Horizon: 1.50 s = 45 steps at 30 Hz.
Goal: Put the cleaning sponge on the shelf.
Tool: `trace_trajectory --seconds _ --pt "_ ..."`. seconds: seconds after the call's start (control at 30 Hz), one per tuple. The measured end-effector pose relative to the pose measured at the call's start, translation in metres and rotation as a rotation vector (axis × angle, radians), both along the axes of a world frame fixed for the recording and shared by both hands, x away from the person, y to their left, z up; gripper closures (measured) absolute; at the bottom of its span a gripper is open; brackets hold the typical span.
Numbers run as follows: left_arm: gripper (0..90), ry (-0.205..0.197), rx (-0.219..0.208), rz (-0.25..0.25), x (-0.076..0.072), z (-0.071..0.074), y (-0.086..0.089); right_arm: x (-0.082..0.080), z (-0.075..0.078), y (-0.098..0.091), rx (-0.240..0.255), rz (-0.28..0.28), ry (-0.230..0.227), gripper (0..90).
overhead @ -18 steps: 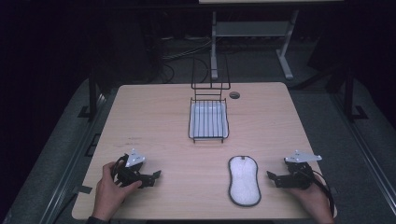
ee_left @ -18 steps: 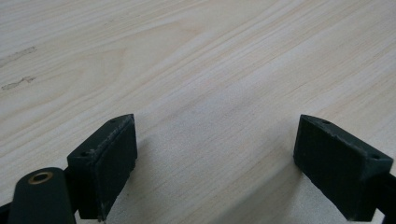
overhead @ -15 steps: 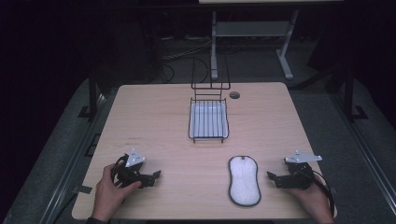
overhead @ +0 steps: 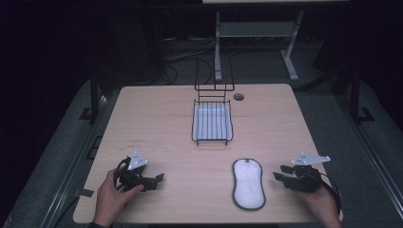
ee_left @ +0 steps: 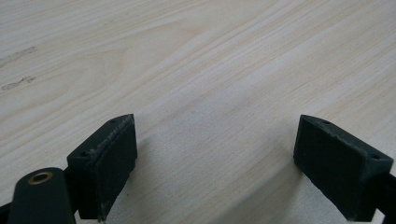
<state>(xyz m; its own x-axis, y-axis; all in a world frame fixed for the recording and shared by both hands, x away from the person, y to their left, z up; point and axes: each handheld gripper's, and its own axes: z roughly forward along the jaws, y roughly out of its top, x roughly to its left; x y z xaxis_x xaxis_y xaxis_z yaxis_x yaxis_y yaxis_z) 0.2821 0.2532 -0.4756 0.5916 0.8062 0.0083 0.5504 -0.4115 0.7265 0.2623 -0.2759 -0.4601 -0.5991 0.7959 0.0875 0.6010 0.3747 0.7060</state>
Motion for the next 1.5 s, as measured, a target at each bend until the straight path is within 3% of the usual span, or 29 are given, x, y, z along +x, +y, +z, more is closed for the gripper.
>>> trace_trajectory --seconds 0.07,0.2,0.3,0.7,1.0,1.5 --pt "12.7 0.0 0.0 0.0 0.0 0.0 0.0 -0.004 0.002 0.004 0.01 0.046 -0.003 80.6" --pt "12.7 0.0 0.0 0.0 0.0 0.0 0.0 -0.006 0.004 0.008 0.028 0.09 0.011 89.5" --pt "12.7 0.0 0.0 0.0 0.0 0.0 0.0 -0.008 0.004 0.014 0.026 0.129 0.022 89.7" --pt "12.7 0.0 0.0 0.0 0.0 0.0 0.0 0.001 0.005 0.023 0.04 0.141 0.037 89.8" --pt "12.7 0.0 0.0 0.0 0.0 0.0 0.0 0.0 0.0 0.035 0.025 0.191 0.071 89.8" --pt "12.7 0.0 0.0 0.0 0.0 0.0 0.0 0.015 -0.002 0.043 -0.005 0.177 0.064 89.8"
